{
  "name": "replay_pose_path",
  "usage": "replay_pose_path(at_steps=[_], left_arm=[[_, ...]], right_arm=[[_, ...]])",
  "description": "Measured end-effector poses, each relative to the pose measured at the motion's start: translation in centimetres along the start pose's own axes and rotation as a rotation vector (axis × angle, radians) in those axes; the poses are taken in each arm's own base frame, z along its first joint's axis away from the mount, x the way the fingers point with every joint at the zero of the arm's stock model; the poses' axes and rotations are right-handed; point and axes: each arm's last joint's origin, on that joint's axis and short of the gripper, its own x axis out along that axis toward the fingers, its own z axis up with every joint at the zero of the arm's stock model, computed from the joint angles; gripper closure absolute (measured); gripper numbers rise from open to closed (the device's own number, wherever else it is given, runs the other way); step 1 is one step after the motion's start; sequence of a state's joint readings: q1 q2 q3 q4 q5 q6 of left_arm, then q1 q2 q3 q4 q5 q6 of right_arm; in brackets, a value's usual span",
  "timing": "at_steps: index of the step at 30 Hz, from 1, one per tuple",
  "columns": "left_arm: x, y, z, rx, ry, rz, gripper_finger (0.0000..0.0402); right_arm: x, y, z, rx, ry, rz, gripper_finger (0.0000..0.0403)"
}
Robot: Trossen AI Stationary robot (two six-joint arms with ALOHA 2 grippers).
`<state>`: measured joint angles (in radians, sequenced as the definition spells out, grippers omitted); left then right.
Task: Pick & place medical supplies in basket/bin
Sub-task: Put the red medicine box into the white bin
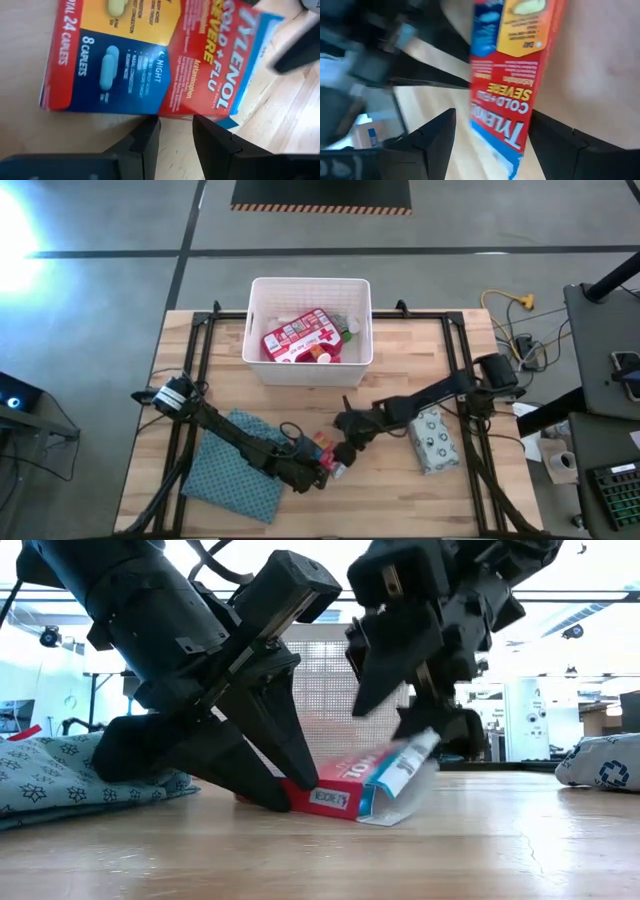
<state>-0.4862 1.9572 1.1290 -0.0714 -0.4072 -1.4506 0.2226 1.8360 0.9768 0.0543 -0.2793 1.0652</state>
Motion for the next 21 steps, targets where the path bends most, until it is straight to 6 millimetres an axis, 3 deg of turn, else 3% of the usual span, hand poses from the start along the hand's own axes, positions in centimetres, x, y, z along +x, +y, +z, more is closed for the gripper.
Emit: replay_pose_path(at_steps=[13, 21], left_arm=[[0.0, 0.0, 0.0, 0.018, -0.005, 0.002, 0.0299], [0.1, 0.1, 0.0, 0.032, -0.008, 0.003, 0.0299]], right_arm=[[-0.7, 1.2, 0.4, 0.009, -0.013, -0.009, 0.0172], [-1.1, 3.6, 0.9, -0.026, -0.023, 0.028, 0.0172]])
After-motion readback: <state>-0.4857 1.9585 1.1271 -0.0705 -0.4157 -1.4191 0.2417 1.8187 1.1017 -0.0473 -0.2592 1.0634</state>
